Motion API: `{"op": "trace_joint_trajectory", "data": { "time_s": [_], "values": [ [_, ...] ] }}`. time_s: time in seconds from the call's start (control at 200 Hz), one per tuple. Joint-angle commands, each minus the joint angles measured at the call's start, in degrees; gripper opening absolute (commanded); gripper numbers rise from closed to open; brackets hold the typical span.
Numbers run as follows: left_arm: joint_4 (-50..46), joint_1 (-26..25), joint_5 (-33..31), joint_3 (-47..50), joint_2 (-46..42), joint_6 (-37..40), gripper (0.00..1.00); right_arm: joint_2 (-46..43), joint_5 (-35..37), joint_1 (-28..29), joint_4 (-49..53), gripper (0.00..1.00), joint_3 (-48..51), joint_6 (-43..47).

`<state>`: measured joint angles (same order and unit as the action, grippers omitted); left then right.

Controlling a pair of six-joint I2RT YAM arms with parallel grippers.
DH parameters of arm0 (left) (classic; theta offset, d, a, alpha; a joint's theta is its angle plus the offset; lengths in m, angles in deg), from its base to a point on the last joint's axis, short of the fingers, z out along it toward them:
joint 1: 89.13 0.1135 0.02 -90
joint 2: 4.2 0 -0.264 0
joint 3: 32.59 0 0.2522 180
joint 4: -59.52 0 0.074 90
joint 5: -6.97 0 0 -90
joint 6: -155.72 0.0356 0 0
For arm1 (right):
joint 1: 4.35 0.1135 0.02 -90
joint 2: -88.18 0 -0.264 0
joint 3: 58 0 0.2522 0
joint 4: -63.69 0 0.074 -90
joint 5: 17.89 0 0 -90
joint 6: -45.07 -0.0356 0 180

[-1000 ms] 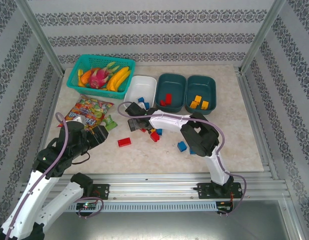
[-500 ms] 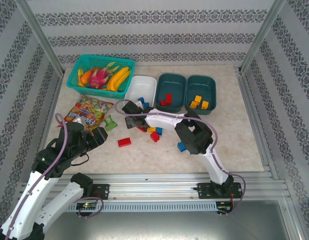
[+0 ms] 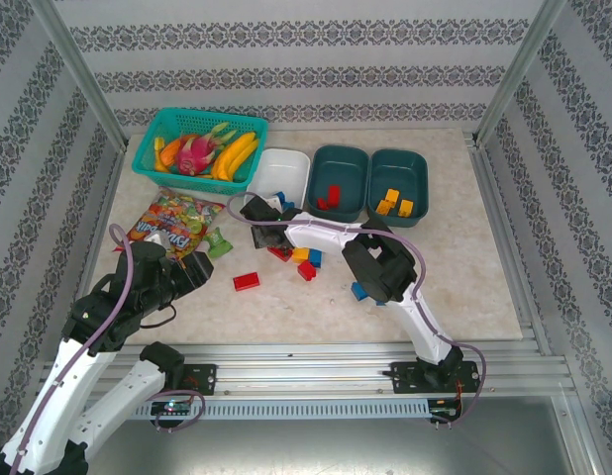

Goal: Sort the legos into containers by color

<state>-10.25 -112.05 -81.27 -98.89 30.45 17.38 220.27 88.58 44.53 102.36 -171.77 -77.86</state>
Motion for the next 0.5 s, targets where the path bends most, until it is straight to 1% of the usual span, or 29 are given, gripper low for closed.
{"op": "trace_joint_trajectory", "data": {
  "time_s": [0.0,0.25,0.365,0.495],
  "values": [
    [0.0,-0.5,0.5,-1.4,-0.3,0.1,0.73,-0.7,0.2,0.5,1.4,0.53,0.4,-0.6],
    [1.6,-0.4,0.7,-0.7,-0.3,-0.6,0.73,-7.5,-3.1,3.9,-0.7,0.49,4.2,-0.6],
    [3.1,-0.5,0.9,0.3,-0.1,-1.1,0.73,-9.3,-6.3,4.9,-1.2,0.47,4.5,-1.4],
    [4.5,-0.5,1.3,0.8,0.6,-1.3,0.73,-11.4,-6.7,6.5,-2.2,0.47,4.4,0.2]
  ]
}}
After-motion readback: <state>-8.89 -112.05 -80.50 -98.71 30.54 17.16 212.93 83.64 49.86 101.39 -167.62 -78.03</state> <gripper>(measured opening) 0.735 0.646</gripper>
